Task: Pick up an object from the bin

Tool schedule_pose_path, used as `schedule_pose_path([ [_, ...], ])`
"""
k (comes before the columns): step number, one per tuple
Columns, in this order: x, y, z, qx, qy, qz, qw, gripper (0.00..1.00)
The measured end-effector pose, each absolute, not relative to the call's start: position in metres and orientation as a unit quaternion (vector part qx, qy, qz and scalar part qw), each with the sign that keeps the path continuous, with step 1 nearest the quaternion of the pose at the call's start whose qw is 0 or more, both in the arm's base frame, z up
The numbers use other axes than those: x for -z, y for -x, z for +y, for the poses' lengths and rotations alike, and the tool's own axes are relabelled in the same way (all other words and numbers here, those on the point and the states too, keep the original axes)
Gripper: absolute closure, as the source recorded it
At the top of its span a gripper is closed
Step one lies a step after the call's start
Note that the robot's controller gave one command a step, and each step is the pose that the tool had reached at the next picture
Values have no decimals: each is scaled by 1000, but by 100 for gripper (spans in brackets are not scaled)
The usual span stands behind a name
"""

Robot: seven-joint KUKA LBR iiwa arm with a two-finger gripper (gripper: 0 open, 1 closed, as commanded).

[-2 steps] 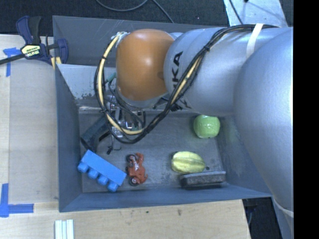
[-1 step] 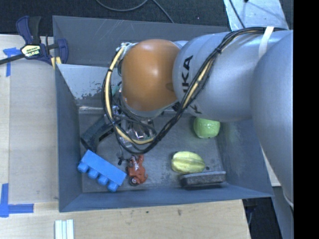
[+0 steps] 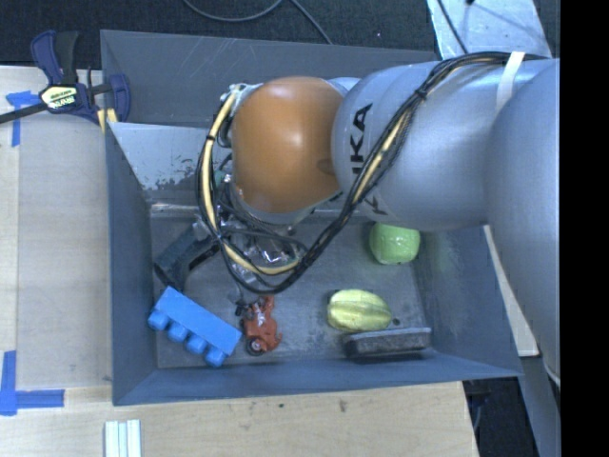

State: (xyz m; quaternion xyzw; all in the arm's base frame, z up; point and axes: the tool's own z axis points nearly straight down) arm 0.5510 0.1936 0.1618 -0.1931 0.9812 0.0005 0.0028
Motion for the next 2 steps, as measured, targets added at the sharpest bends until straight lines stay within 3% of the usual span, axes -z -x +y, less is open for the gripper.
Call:
schedule_pose_path([
  [1,-155,-586,185,-1,126,992,3,0],
  [2,-144,-602,190,0,192,981,5,0],
])
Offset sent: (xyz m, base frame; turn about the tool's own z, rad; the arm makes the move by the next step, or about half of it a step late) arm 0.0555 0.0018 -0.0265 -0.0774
